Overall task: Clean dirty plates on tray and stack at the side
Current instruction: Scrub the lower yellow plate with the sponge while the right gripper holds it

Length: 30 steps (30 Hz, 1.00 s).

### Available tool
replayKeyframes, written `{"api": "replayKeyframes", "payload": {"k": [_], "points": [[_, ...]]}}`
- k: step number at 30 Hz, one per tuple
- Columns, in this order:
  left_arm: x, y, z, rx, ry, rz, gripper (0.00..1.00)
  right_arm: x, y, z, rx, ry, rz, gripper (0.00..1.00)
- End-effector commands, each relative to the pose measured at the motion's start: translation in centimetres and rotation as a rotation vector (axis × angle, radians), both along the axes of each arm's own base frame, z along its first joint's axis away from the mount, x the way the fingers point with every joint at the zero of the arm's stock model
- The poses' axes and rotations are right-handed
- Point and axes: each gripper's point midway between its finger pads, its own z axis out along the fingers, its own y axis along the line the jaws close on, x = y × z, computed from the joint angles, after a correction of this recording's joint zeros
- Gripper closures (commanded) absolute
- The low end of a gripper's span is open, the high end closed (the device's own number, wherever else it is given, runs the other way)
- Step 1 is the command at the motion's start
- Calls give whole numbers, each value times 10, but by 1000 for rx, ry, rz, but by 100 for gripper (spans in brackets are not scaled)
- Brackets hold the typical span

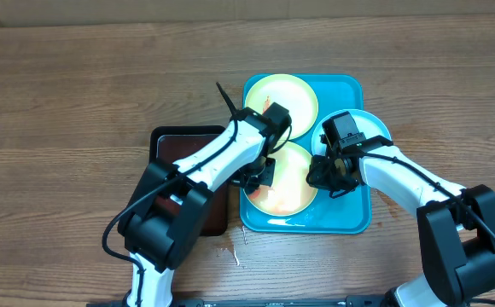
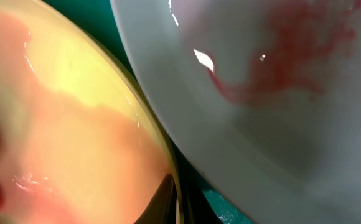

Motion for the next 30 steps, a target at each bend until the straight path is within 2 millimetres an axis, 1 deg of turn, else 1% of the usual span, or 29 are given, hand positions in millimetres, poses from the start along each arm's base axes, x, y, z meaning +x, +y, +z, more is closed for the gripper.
{"api": "replayKeyframes", "payload": {"k": [1,2,5,8,11,15,18,22,25,27,29,30], "points": [[30,19,3,7,-57,75,96,-6,-17,-21,-102,32,-11,96],[33,8,4,-63,-49,79,96,-6,-17,-21,-102,32,-11,96],[36,-34,9,-309,-9,86,96,-6,-17,-21,-102,32,-11,96],[37,-67,14,-469,13,71,96,-6,-17,-21,-104,32,-7,96],[30,-84,5,-505,48,57,96,-6,-17,-21,-103,32,-7,96],[5,-104,-14,-541,163,37,96,-6,-17,-21,-103,32,-7,96],[-10,-116,-17,-597,247,43,96,-6,-17,-21,-102,33,-8,96],[-19,-121,-10,-631,296,48,96,-6,-16,-21,-101,33,-8,96],[-27,-113,-11,-592,329,57,96,-6,-16,-21,-101,33,-8,96],[-31,-101,-16,-521,331,65,96,-6,-16,-21,-100,33,-7,96],[-31,-79,-22,-400,314,79,96,-6,-15,-21,-95,35,-7,96],[-28,-68,-25,-339,295,90,96,-6,-15,-21,-95,35,-7,96]]}}
